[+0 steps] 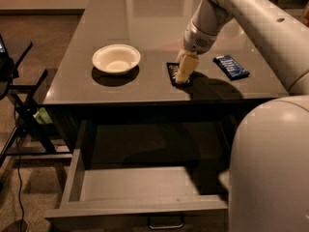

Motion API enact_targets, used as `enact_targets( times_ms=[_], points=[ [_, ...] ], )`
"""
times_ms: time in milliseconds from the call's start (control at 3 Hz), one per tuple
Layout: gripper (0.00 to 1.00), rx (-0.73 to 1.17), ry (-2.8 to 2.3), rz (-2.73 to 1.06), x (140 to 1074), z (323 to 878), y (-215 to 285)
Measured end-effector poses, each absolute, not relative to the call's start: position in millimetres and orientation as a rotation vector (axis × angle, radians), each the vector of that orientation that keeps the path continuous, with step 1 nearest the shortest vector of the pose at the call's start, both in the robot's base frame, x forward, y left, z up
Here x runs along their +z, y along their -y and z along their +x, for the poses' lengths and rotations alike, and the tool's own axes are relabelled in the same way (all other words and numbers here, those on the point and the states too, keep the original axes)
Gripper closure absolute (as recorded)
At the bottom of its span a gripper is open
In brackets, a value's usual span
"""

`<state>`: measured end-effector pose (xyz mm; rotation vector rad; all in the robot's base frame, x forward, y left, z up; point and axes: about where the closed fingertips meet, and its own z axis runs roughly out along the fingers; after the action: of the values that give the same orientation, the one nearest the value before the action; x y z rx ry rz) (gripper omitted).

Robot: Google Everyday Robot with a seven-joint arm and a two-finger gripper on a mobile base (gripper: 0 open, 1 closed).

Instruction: Place rxbar chocolate into top drawer

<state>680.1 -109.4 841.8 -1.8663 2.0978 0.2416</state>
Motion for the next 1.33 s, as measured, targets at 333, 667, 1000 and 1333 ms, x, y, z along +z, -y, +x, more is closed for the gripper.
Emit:
enact_targets(
  times_ms=[333, 667, 1000, 1333],
  points=[
    [1.0, 0.205, -2.078, -1.84, 864, 627, 109],
    [1.0, 0.205, -2.078, -1.84, 864, 627, 108],
    [1.0, 0.206, -2.101, -1.824, 866, 604, 108],
    [1.0, 0.212, -2.156, -1.779, 862, 533, 103]
  ],
)
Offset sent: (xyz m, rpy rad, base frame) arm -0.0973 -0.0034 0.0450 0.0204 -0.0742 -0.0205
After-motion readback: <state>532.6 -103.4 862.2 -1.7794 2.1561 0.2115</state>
